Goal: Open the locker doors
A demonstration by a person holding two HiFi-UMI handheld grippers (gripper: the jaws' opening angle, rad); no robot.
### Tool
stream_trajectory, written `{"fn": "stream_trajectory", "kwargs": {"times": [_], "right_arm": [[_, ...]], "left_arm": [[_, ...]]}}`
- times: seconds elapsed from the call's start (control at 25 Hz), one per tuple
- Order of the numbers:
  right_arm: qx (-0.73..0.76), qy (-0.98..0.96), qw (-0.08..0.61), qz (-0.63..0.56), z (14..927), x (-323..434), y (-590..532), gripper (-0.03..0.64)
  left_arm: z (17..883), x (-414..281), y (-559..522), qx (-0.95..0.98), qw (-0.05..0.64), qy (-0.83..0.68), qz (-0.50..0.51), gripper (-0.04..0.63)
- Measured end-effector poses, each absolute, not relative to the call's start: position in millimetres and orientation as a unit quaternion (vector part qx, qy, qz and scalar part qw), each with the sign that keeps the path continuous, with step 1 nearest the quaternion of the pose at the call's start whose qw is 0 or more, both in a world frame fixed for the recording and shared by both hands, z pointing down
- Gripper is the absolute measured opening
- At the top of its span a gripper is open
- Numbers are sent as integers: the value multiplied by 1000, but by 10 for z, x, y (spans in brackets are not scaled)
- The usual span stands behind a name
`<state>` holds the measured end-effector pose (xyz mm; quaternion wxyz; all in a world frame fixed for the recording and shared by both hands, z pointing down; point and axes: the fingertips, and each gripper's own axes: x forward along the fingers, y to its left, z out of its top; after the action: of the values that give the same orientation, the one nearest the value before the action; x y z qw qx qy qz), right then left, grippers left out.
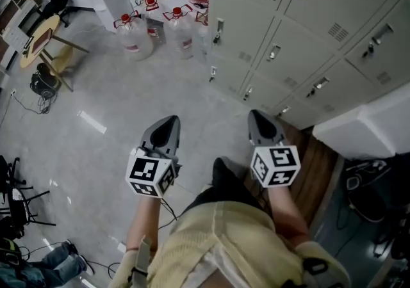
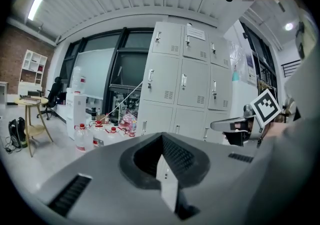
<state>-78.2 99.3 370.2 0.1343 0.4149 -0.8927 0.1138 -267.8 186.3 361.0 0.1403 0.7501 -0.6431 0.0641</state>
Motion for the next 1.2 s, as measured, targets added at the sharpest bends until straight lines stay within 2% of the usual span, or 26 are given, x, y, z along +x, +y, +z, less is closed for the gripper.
{"fn": "stream_trajectory", "kwargs": {"times": [0.6, 0.92, 1.04, 1.2], "right_arm": [[420, -889, 124, 137, 3887, -746, -388, 5], [434, -880, 120, 152, 4030, -689, -773, 5], [442, -873, 124, 166, 4109, -729, -886, 5], [455, -864, 133, 172, 4189, -804, -1143, 5]], "left_arm": [[4054, -2589, -17, 762, 159, -618, 108, 3], [4275, -2594, -569, 761, 156, -615, 137, 5], [4382, -2659, -789, 760, 168, -611, 144, 78], [4478, -2631, -1207, 774, 191, -587, 139, 89]]}}
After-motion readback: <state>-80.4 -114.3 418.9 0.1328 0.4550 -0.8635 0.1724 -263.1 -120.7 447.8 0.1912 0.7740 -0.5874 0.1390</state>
